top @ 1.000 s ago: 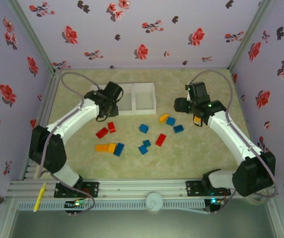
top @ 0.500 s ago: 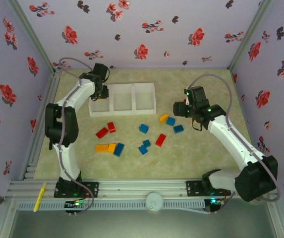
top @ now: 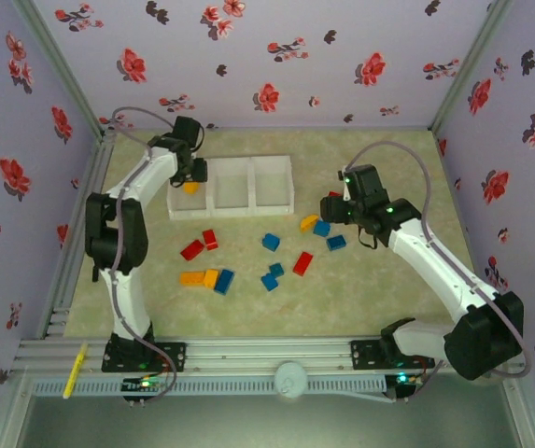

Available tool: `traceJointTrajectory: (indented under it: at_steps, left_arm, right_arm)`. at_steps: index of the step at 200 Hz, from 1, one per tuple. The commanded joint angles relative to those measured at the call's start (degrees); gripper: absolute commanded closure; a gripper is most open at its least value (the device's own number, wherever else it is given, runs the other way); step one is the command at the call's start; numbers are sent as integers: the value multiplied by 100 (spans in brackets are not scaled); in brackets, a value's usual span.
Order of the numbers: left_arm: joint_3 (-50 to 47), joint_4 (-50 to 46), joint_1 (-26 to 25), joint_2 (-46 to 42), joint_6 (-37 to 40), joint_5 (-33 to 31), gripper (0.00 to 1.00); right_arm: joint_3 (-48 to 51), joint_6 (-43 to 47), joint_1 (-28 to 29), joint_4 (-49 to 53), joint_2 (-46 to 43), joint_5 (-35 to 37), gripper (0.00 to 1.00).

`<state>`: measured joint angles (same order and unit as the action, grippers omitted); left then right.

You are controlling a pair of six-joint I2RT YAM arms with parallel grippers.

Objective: Sort the legos into containers by color

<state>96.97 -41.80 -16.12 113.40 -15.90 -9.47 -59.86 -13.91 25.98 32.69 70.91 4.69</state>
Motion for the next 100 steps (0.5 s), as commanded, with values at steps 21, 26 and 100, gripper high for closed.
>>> traceJointTrajectory:
  at_steps: [21, 26, 100]
  left_arm:
    - [-910, 465, -160, -1524, -121, 38, 42]
    - [-1012, 482, -186, -1692, -124, 35, 42]
    - [-2528, 720, -784, -4079, -150, 60, 31]
  right_arm:
    - [20, 341, 438, -262, 51, -43, 31]
    - [31, 345, 495, -314, 59, -23, 31]
    - [137, 281, 1194, -1155, 953, -380, 29]
